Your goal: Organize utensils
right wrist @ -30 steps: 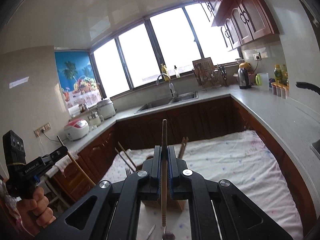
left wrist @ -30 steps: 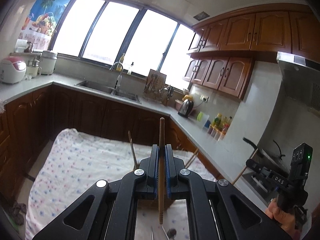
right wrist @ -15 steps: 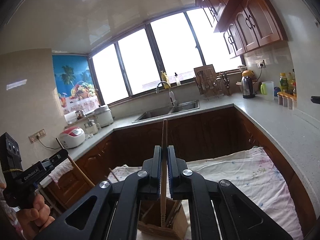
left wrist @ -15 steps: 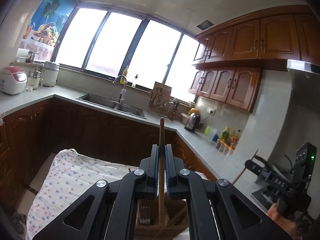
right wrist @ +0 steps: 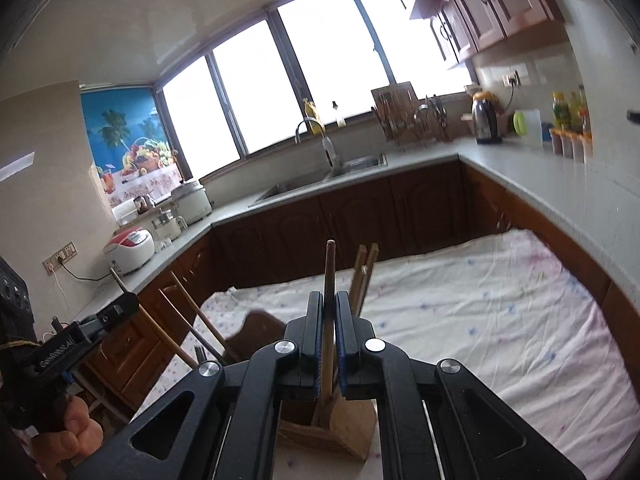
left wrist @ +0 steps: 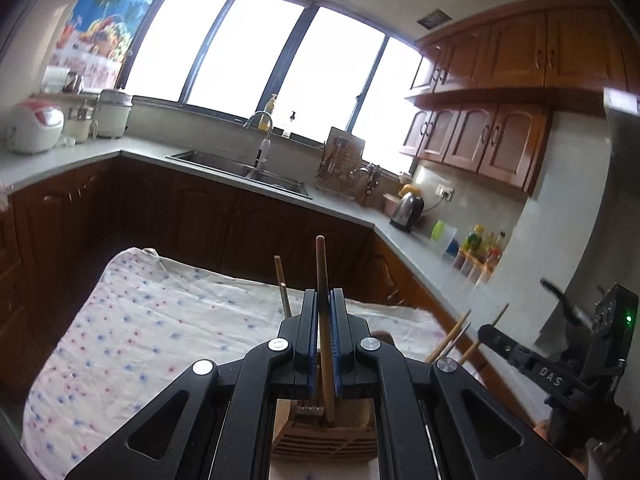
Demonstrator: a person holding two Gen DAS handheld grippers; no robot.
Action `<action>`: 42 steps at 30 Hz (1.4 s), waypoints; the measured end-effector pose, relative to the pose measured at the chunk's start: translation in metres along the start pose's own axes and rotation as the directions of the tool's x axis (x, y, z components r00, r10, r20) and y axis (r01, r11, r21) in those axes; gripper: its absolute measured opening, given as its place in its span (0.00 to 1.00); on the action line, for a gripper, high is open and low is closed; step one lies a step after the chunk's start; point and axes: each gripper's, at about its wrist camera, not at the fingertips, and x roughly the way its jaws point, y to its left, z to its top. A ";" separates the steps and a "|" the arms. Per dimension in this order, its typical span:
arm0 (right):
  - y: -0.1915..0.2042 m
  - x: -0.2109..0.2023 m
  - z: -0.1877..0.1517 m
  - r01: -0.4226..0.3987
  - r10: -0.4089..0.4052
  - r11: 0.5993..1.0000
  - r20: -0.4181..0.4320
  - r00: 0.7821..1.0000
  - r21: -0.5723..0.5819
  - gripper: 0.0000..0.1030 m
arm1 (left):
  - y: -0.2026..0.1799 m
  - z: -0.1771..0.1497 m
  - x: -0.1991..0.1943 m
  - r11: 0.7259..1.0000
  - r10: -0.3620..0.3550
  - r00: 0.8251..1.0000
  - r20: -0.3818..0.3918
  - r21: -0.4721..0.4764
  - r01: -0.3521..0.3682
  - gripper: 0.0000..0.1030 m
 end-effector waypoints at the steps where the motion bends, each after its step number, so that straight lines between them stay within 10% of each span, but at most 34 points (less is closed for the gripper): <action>1: -0.002 0.002 -0.002 -0.001 0.001 1.000 -0.008 1.000 0.007 0.06 | -0.002 -0.001 0.003 1.000 -0.002 1.000 -0.011 0.006 0.002 0.04; 26: -0.008 0.004 -0.004 -0.019 0.021 0.999 -0.041 0.999 0.028 0.13 | -0.006 -0.005 0.002 0.998 0.000 0.998 -0.067 0.060 0.004 0.04; 29: -0.008 -0.001 -0.004 -0.029 0.030 0.999 -0.028 0.999 0.042 0.45 | -0.005 -0.006 0.003 0.998 0.000 0.997 -0.080 0.055 0.005 0.08; 36: -0.014 -0.017 -0.005 -0.045 0.044 0.996 0.011 0.999 0.073 0.70 | -0.013 -0.008 -0.011 0.997 0.020 0.998 -0.055 0.072 -0.016 0.26; 42: -0.016 -0.030 -0.009 -0.053 0.050 0.995 0.039 0.998 0.079 0.89 | -0.012 -0.017 -0.032 0.995 0.075 0.997 -0.030 0.067 -0.073 0.69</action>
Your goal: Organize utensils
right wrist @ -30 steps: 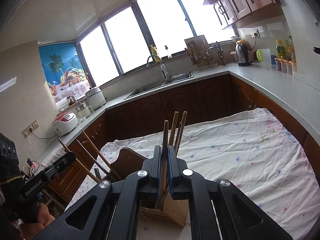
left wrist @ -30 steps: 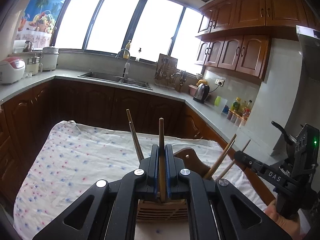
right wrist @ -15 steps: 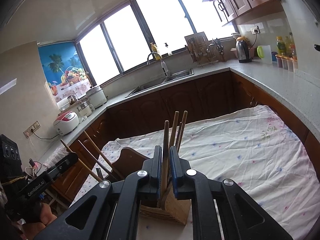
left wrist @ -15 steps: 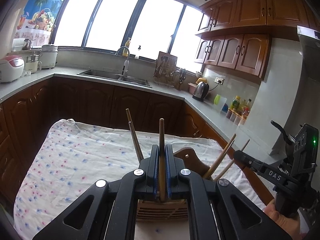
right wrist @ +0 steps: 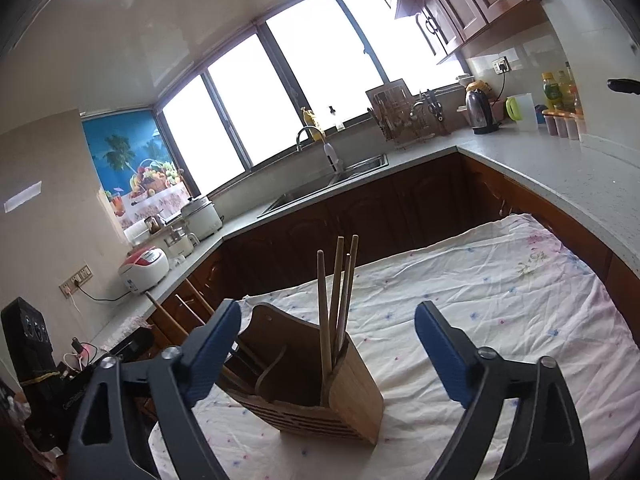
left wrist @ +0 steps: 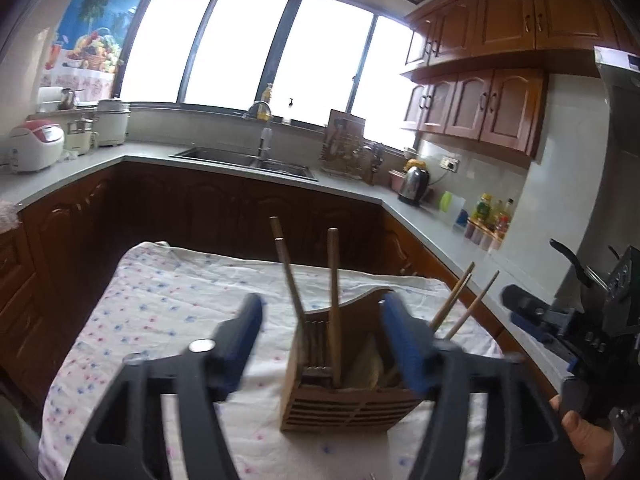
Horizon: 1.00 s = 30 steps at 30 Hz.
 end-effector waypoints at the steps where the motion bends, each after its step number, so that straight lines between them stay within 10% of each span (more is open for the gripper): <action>1: 0.001 -0.002 -0.001 -0.002 0.002 1.000 0.000 1.000 -0.002 0.92 | 0.002 -0.002 -0.004 1.000 0.016 1.000 0.000 -0.006 -0.016 0.79; 30: 0.053 -0.113 -0.100 -0.006 0.000 0.986 -0.035 0.999 -0.167 0.99 | 0.009 -0.067 -0.154 0.987 0.101 0.993 -0.056 -0.118 -0.107 0.97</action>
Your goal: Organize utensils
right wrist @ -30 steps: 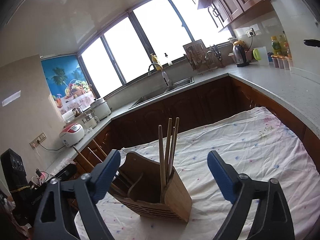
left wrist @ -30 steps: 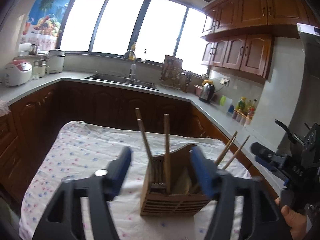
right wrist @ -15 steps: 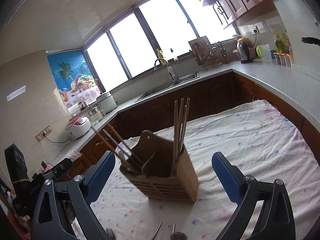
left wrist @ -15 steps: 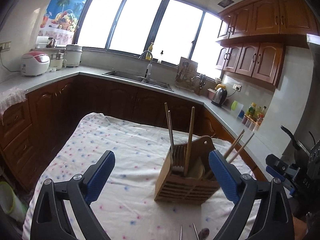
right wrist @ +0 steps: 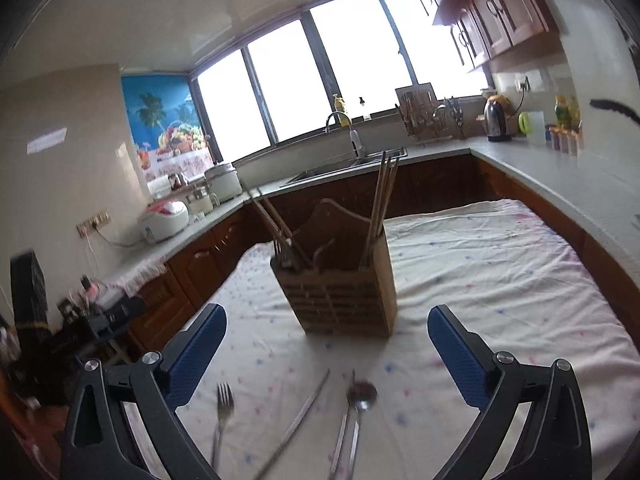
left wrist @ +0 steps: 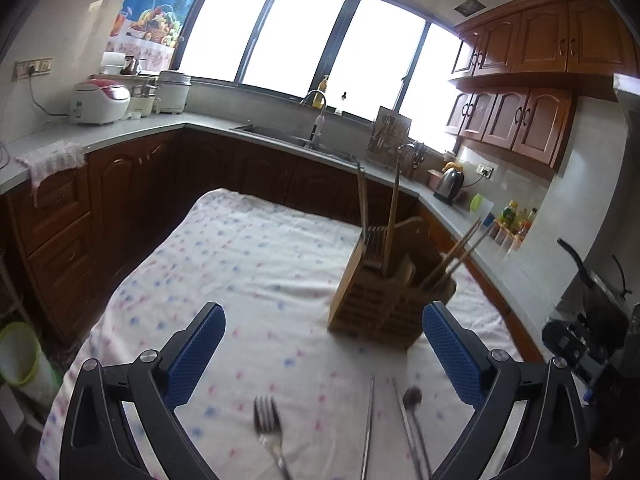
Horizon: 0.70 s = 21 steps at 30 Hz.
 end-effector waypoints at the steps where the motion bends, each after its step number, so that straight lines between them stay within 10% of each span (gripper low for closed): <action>1: 0.002 -0.006 -0.007 -0.001 0.001 1.000 0.002 1.000 -0.012 0.99 | 0.001 -0.004 -0.006 1.000 0.008 1.000 -0.002 0.002 -0.008 0.97; 21: 0.039 -0.090 -0.065 0.113 -0.062 0.971 0.238 0.969 -0.209 1.00 | -0.029 -0.073 -0.134 0.978 0.000 0.980 0.198 0.206 -0.042 0.99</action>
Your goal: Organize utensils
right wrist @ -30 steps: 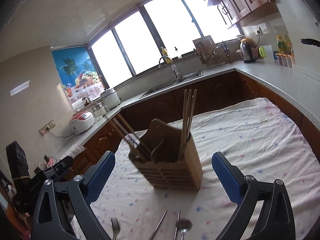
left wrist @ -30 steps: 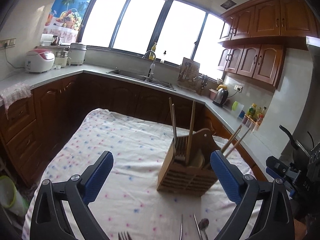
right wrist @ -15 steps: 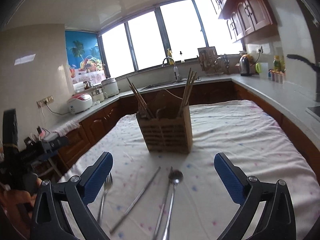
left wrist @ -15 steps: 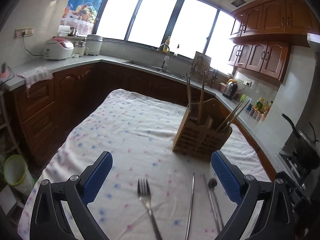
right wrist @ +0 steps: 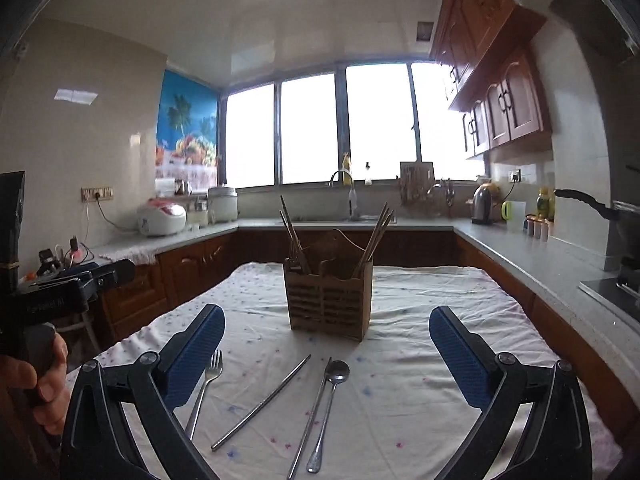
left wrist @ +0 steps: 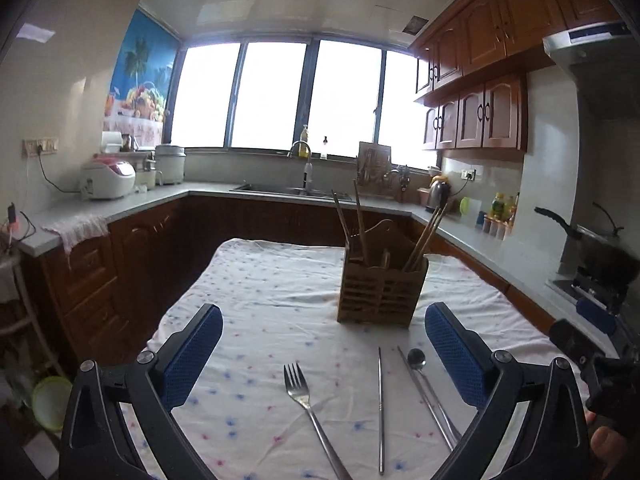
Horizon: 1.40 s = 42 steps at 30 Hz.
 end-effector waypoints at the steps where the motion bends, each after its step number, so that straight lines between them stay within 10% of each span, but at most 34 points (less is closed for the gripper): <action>1: 0.000 0.001 -0.008 0.019 -0.019 1.000 -0.003 1.000 0.000 1.00 | -0.001 -0.007 -0.004 1.000 -0.004 1.000 0.009 -0.004 0.004 0.99; 11: -0.006 0.013 -0.055 0.064 -0.061 0.997 -0.088 0.994 0.031 1.00 | -0.015 -0.059 0.003 0.997 0.066 0.996 -0.052 0.048 -0.063 0.99; 42: -0.004 0.001 -0.061 0.046 -0.044 0.998 -0.082 0.996 0.030 1.00 | -0.019 -0.058 0.008 0.993 0.102 0.993 -0.059 0.061 -0.098 0.99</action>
